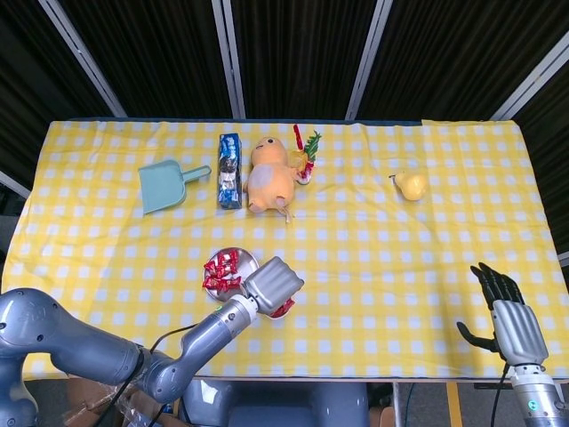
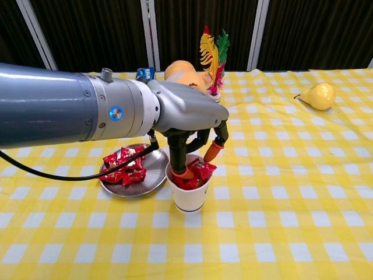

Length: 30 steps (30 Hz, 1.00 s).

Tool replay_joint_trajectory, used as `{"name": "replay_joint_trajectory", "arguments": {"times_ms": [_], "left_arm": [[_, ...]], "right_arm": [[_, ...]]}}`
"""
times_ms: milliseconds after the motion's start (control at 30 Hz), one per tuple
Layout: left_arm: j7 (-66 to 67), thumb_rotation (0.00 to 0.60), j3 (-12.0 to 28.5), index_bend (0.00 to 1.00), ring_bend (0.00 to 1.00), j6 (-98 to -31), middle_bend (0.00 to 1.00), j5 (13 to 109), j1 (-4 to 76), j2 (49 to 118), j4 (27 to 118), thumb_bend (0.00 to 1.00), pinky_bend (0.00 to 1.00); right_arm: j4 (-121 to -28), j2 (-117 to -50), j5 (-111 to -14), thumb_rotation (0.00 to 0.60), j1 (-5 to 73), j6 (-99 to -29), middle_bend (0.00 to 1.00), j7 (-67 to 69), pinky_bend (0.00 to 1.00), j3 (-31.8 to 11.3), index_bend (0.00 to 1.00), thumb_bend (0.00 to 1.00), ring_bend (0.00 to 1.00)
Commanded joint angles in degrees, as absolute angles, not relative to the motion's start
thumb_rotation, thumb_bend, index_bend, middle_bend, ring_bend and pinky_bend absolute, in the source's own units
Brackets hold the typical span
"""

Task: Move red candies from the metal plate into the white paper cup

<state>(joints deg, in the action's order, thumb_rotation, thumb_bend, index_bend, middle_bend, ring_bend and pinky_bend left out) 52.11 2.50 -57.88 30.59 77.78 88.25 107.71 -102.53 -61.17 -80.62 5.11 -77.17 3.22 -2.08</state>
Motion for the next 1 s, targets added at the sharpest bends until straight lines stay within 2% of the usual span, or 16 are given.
{"name": "replay_joint_trajectory", "arguments": {"times_ms": [33, 367, 600, 867, 1000], "left_arm": [[52.10, 0.600, 2.72, 0.44, 0.87, -58.29, 0.74, 30.11, 77.84, 87.87, 108.06, 0.22, 0.98], [49.83, 0.600, 4.64, 0.41, 0.87, -59.91, 0.73, 30.53, 76.88, 84.79, 110.92, 0.21, 0.98], [47.47, 0.600, 5.06, 0.33, 0.86, -63.59, 0.67, 33.13, 74.39, 83.17, 112.94, 0.21, 0.98], [46.19, 0.600, 2.10, 0.36, 0.85, -73.32, 0.71, 37.17, 68.05, 82.08, 115.27, 0.22, 0.98], [42.79, 0.600, -0.96, 0.36, 0.84, -83.81, 0.73, 43.29, 60.98, 81.40, 117.80, 0.21, 0.95]], "right_arm": [[-102.51, -61.19, -80.63, 0.600, 5.11, -77.18, 0.00, 3.24, 0.00, -2.09, 0.00, 0.34, 0.00], [-102.51, -61.30, -80.79, 0.600, 5.03, -77.43, 0.00, 3.09, 0.00, -2.08, 0.00, 0.34, 0.00], [-102.50, -61.30, -80.86, 0.600, 5.01, -77.50, 0.00, 2.99, 0.00, -2.07, 0.00, 0.34, 0.00], [-102.36, -61.32, -81.35, 0.600, 4.95, -77.67, 0.00, 2.78, 0.00, -1.89, 0.00, 0.34, 0.00], [-102.04, -61.45, -81.54, 0.600, 5.08, -77.42, 0.00, 2.38, 0.00, -1.74, 0.00, 0.34, 0.00]]}}
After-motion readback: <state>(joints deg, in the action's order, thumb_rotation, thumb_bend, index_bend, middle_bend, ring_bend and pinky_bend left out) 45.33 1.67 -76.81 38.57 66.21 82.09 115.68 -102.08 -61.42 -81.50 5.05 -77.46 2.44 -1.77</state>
